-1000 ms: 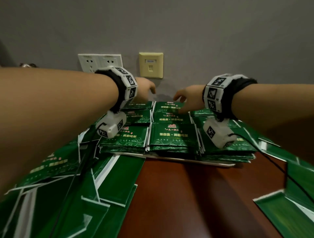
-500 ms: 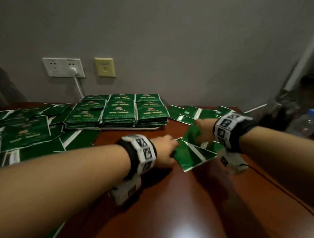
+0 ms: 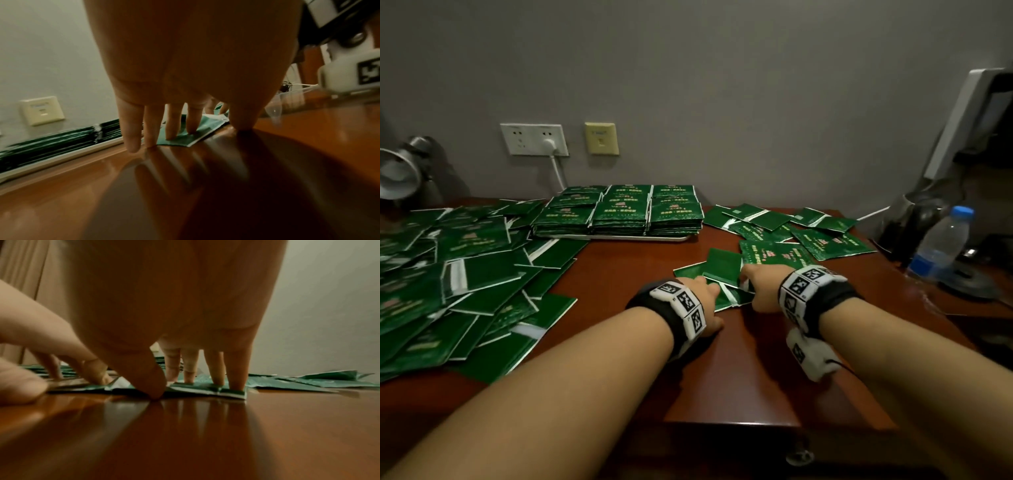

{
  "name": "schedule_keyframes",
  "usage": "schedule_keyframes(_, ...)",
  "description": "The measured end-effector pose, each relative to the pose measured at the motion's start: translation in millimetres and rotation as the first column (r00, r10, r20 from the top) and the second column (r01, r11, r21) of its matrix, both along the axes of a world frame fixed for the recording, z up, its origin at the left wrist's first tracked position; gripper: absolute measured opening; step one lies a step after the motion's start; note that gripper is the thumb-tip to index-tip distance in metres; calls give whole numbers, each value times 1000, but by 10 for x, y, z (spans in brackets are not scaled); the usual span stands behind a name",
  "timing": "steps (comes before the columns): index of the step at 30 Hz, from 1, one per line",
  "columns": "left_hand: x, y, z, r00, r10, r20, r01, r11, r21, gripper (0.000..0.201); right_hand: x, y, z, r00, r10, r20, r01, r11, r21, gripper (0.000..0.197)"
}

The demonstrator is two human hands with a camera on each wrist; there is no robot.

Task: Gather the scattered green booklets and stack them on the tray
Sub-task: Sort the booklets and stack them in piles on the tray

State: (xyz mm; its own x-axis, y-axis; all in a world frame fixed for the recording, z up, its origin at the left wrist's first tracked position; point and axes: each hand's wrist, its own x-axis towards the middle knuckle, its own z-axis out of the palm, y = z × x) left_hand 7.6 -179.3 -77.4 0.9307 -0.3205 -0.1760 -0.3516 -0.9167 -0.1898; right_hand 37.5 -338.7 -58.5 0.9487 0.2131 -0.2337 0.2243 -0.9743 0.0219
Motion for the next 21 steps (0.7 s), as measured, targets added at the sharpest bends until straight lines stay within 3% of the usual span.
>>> schedule_keyframes(7,-229,204,-129,981,191,-36,-194,976,-103,75,-192,146,-10,1000,20,-3,-19,999,34,45)
schedule_keyframes(12,-215,329,-137,981,187,-56,-193,974,-122,84,-196,212,-19,999,35,36,-35,999,-5,61)
schedule_keyframes(15,-194,332,-120,981,187,-59,-191,978,-81,80,-187,312,-60,992,70,102,-67,997,-35,58)
schedule_keyframes(21,-145,369,-144,980,188,70,-181,979,-99,70,-192,636,-178,971,121,205,-111,992,-61,51)
